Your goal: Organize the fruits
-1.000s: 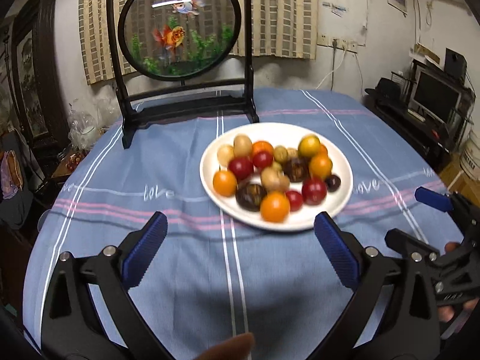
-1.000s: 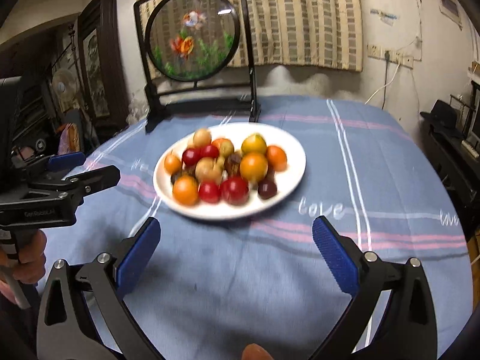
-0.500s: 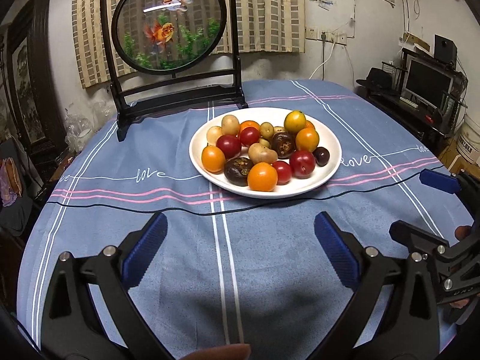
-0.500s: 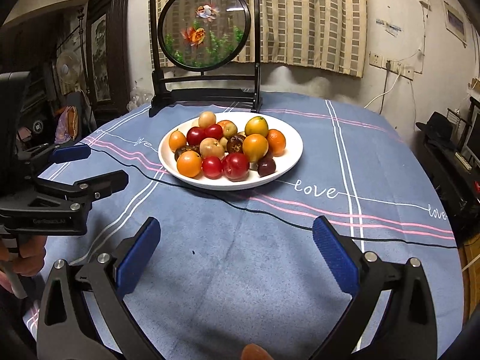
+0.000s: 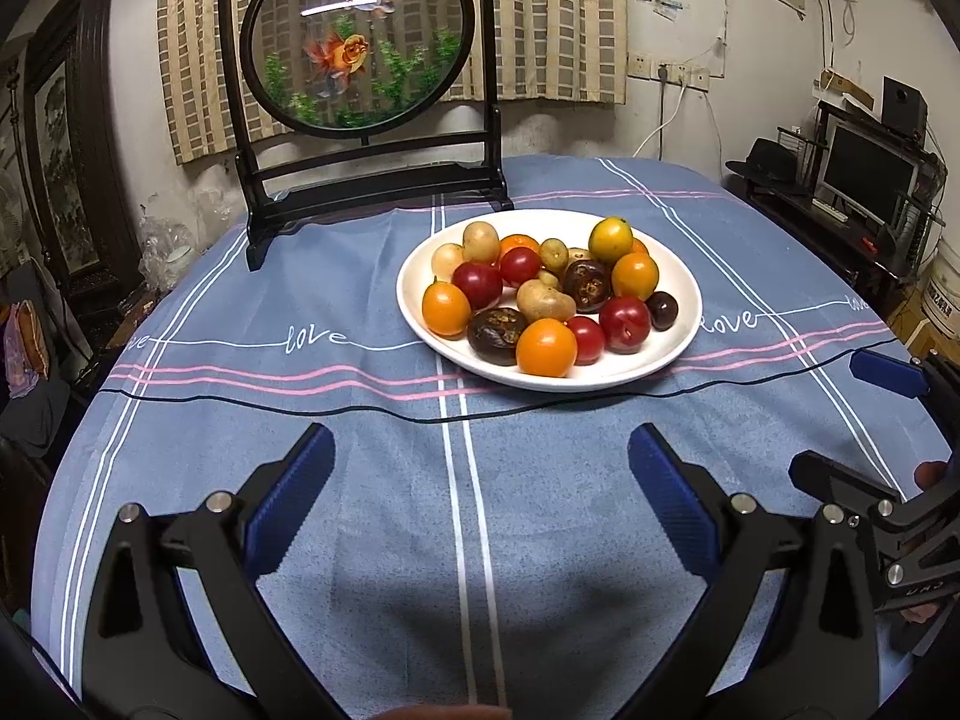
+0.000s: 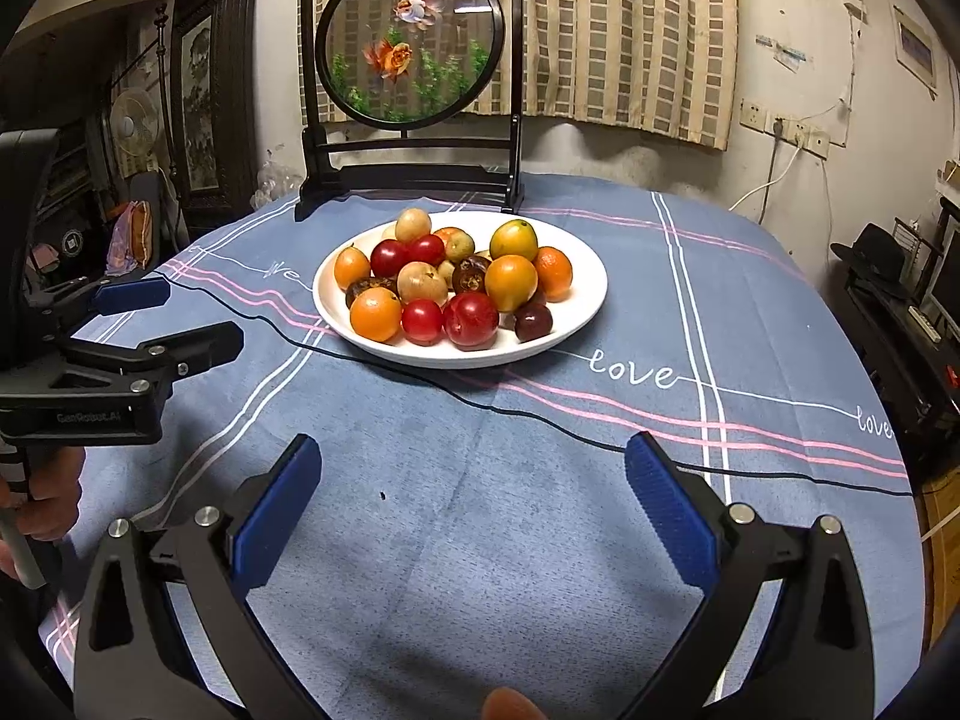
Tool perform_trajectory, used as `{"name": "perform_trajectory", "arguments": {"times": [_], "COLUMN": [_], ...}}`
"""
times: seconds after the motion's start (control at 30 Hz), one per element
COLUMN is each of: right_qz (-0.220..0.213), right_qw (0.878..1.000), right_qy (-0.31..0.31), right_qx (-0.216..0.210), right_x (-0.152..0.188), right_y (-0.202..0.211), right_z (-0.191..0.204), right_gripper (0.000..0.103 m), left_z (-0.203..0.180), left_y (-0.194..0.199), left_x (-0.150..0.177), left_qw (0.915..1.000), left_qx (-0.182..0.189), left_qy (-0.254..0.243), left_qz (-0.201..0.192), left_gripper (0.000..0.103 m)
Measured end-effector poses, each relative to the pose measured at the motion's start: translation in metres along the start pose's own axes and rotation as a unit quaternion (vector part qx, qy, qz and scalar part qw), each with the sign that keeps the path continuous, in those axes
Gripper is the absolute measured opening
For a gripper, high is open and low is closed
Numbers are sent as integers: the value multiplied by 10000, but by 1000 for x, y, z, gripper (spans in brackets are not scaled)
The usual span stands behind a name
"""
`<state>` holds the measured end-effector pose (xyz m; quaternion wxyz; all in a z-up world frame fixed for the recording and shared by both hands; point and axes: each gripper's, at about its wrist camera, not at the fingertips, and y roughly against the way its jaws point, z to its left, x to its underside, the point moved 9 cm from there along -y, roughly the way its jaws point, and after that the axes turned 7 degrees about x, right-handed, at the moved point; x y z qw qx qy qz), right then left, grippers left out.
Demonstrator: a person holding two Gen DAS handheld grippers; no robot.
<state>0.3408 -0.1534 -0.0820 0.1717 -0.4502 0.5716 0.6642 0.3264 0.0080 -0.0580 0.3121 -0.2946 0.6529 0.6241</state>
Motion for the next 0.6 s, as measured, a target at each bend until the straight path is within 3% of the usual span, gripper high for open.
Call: {"name": "perform_trajectory", "arguments": {"times": [0.6], "right_qz": [37], "right_qw": [10000], "right_qy": [-34], "right_qx": [51], "right_x": [2], "right_y": [-2], "right_z": [-2], "right_gripper": [102], "left_z": [0], "left_y": [-2], "left_x": [3], "left_qw": [9999], "left_qx": [-83], "left_qy": [-61], "left_qz": [42], "left_gripper": [100]}}
